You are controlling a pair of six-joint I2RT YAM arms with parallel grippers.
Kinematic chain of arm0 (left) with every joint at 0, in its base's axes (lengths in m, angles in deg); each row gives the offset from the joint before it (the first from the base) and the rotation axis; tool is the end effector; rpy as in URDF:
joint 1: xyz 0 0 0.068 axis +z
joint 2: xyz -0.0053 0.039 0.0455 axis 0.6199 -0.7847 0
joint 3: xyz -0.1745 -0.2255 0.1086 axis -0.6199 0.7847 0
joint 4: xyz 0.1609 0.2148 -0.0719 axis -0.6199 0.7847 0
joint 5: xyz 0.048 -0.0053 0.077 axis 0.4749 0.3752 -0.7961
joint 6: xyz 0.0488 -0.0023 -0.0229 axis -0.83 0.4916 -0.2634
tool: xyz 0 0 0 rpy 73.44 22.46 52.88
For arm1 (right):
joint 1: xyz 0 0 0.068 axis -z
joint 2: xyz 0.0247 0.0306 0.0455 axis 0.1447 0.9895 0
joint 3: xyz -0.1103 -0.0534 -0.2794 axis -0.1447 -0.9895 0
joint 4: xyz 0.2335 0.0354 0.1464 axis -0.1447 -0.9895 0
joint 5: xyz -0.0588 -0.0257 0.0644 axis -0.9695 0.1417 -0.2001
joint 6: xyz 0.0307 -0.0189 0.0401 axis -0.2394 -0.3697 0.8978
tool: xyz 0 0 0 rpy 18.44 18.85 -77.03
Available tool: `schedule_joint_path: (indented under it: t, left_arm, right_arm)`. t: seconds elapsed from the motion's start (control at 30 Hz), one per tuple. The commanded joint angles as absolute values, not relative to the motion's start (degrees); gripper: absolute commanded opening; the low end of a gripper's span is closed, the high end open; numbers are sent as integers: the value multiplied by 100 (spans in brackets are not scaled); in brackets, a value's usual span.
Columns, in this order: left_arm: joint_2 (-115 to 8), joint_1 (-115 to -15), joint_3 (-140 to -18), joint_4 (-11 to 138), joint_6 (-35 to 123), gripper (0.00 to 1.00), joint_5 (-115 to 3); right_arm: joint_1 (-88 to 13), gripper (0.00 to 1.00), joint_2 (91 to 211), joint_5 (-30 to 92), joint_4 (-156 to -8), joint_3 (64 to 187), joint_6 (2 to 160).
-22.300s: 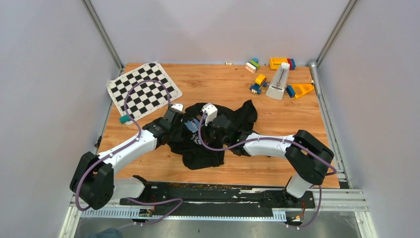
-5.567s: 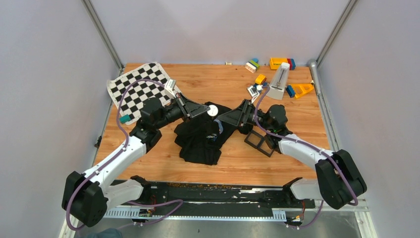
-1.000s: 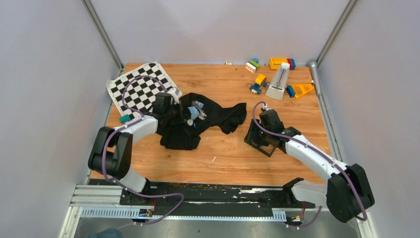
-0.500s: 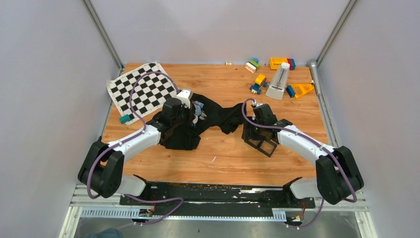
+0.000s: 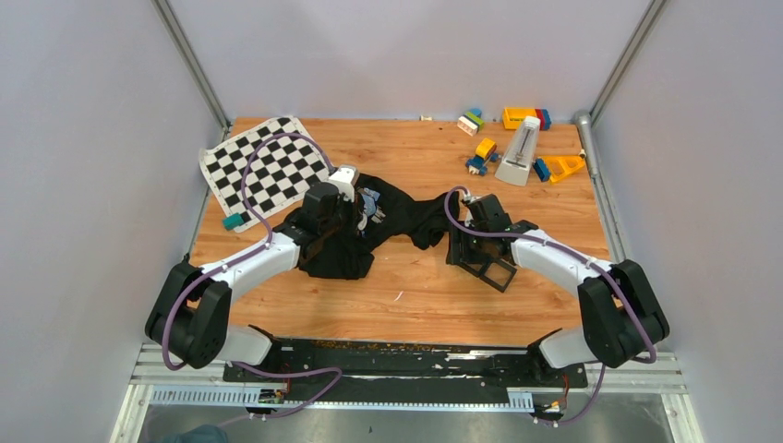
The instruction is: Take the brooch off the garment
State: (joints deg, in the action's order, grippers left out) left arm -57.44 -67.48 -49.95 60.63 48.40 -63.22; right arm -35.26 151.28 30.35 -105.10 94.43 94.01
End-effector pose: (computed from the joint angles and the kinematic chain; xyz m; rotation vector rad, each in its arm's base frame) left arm 0.2655 -0.1489 0.2438 0.2545 2.1331 -0.4860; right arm 0.2431 0.1282 0.2031 -0.2087 2.6736 0.4259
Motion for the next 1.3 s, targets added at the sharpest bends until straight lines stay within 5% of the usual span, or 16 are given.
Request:
schedule_joint_path:
  t: [0.0, 0.57, 1.07, 1.27]
  left_arm:
    - [-5671, -6749, -5058, 5999, 4695, 0, -6402]
    - [-5668, -6749, -5023, 5869, 4696, 0, -6239]
    - [-5736, -6749, -5050, 5887, 4682, 0, -6185]
    - [-5750, -6749, -5063, 5906, 4678, 0, -6176]
  right_arm:
    - [-3530, 56, 15170, 3342, -10312, 9635, 9337]
    - [-3495, 54, 15163, 2711, -10523, 9762, 9261]
    - [-3509, 44, 15214, 3321, -10734, 9766, 9258]
    - [-3530, 48, 15240, 2922, -10869, 9815, 9306]
